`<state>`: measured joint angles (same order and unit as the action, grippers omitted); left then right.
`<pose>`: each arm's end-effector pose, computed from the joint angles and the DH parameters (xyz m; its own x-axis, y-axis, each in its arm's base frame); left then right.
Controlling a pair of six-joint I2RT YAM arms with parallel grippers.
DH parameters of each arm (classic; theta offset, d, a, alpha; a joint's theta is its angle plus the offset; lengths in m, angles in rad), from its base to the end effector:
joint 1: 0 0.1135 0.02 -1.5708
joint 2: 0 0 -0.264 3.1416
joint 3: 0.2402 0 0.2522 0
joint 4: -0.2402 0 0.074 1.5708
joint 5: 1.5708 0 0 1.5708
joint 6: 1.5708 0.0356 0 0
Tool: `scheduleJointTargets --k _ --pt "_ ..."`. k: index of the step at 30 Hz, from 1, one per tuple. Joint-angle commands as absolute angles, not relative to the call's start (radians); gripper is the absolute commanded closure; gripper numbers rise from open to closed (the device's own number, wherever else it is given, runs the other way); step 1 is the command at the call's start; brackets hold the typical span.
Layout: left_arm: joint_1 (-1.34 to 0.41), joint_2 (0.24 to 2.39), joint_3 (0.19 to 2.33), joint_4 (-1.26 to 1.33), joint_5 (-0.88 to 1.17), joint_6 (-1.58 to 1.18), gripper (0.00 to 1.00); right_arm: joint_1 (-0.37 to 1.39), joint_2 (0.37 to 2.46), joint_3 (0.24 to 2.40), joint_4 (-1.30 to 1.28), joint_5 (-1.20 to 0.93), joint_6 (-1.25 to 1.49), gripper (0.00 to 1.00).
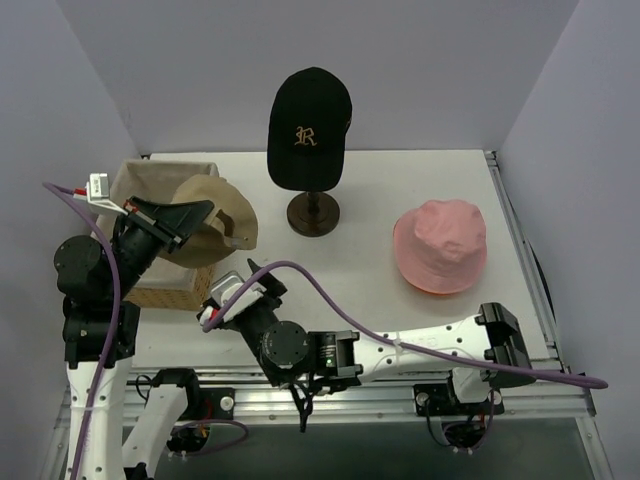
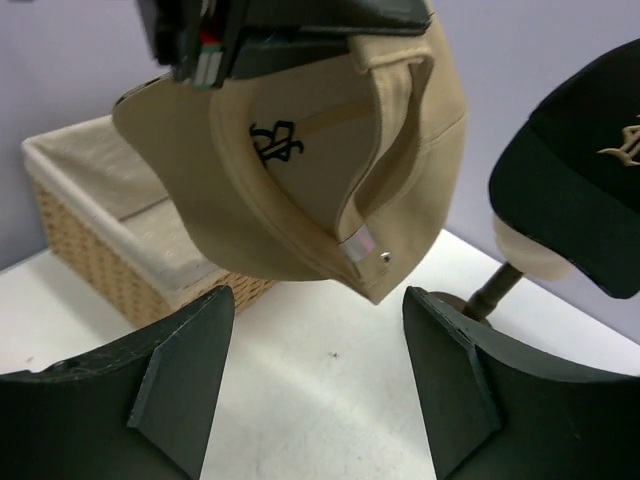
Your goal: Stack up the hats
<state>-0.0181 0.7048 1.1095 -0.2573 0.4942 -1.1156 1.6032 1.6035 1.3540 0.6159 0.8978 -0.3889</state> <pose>0.1243 -0.0191 0.4516 -0.3711 -0.7841 -0.4974 0.3451 0.3809 -0.8578 0.0158 0.3713 0.4095 0.2345 0.0623 -0.9701 -0.6028 0.7923 -0.0948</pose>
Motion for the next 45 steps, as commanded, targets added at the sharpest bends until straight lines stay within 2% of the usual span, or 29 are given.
scheduleJointTargets --k 1,5,8,12,15,16,19,24,26,27,28,31,37,41,45 --pt "-0.021 0.683 1.146 -0.245 0.474 -1.152 0.98 1.585 1.646 1.443 0.906 1.055 -0.573 0.36" --pt "-0.023 0.652 1.126 -0.244 0.482 -1.176 0.98 1.549 1.693 1.498 0.953 1.065 -0.624 0.39" --pt "-0.023 0.632 1.120 -0.244 0.477 -1.183 0.98 1.517 1.700 1.558 0.824 0.993 -0.487 0.40" --pt "-0.023 0.618 1.134 -0.262 0.476 -1.181 0.98 1.483 1.712 1.578 0.815 0.977 -0.404 0.41" --pt "-0.023 0.604 1.137 -0.276 0.480 -1.183 0.97 1.457 1.709 1.571 0.827 0.988 -0.400 0.63" --pt "-0.023 0.600 1.135 -0.279 0.482 -1.184 0.98 1.450 1.704 1.568 0.827 0.997 -0.403 0.80" --pt "-0.023 0.581 1.124 -0.288 0.482 -1.184 0.98 1.425 1.660 1.540 0.816 0.991 -0.407 1.00" --pt "-0.023 0.598 1.114 -0.272 0.555 -1.180 0.97 1.417 1.534 1.499 0.749 0.934 -0.423 1.00" --pt "-0.023 0.618 1.112 -0.241 0.596 -1.158 0.84 1.410 1.482 1.493 0.682 0.893 -0.423 1.00" --pt "-0.023 0.624 1.114 -0.233 0.642 -1.144 0.73 1.408 1.467 1.490 0.660 0.876 -0.422 1.00" --pt "-0.023 0.630 1.118 -0.224 0.670 -1.132 0.54 1.401 1.451 1.488 0.640 0.853 -0.422 1.00" --pt "-0.025 0.647 1.144 -0.236 0.767 -1.048 0.36 1.396 1.395 1.483 0.547 0.835 -0.419 1.00" --pt "-0.021 0.572 1.210 -0.391 0.843 -0.799 0.27 1.391 1.292 1.539 0.277 0.753 -0.367 1.00" --pt "-0.020 0.583 1.279 -0.491 0.848 -0.550 0.25 1.391 1.243 1.555 0.118 0.689 -0.330 1.00" --pt "-0.020 0.610 1.333 -0.545 0.818 -0.433 0.25 1.391 1.229 1.548 0.014 0.615 -0.273 1.00"
